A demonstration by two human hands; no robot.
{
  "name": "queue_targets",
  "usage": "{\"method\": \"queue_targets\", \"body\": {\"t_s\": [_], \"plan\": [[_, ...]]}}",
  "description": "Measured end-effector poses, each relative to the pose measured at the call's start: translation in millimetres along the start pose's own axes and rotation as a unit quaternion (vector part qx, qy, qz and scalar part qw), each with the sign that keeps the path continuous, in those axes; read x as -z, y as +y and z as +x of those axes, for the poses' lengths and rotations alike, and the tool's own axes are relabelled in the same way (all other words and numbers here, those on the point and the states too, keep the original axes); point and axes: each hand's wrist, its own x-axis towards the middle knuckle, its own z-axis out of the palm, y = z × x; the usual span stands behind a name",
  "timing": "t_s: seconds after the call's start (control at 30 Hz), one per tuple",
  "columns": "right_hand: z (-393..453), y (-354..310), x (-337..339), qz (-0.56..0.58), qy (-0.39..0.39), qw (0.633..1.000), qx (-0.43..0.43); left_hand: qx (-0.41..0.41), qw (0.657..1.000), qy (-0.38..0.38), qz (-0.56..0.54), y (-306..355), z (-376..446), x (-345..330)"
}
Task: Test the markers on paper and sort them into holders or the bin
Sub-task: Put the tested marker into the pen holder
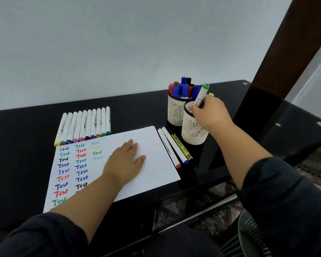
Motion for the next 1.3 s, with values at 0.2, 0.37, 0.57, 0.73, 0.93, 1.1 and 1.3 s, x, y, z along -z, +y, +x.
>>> {"method": "queue_targets", "body": {"t_s": [0.2,0.37,0.57,0.73,0.93,1.1,1.3], "plan": [[11,-9,-5,-0.065,-0.036,0.997,-0.018,-0.004,1.000,-0.001,-0.010,-2,1,-1],[8,-5,-11,-0.058,-0.017,0.998,0.000,-0.003,1.000,0.001,-0.010,-3,2,-2],[13,-11,-2,-0.119,-0.081,0.989,-0.016,-0.006,1.000,-0.005,0.002,-4,3,-3],[7,-7,1,-0.043,-0.029,0.998,0.022,-0.007,1.000,-0.005,0.010,-2,2,-1],[4,-8,6,-0.058,-0.019,0.997,0.055,-0.003,1.000,-0.009,0.018,0,0,1],[-1,-6,5,-0.170,0.017,0.973,0.157,0.001,0.999,-0.018,0.039,3,-2,3],[0,-9,12,-0.396,0.037,0.872,0.285,-0.012,0.994,-0.054,0.091,0,1,16]]}}
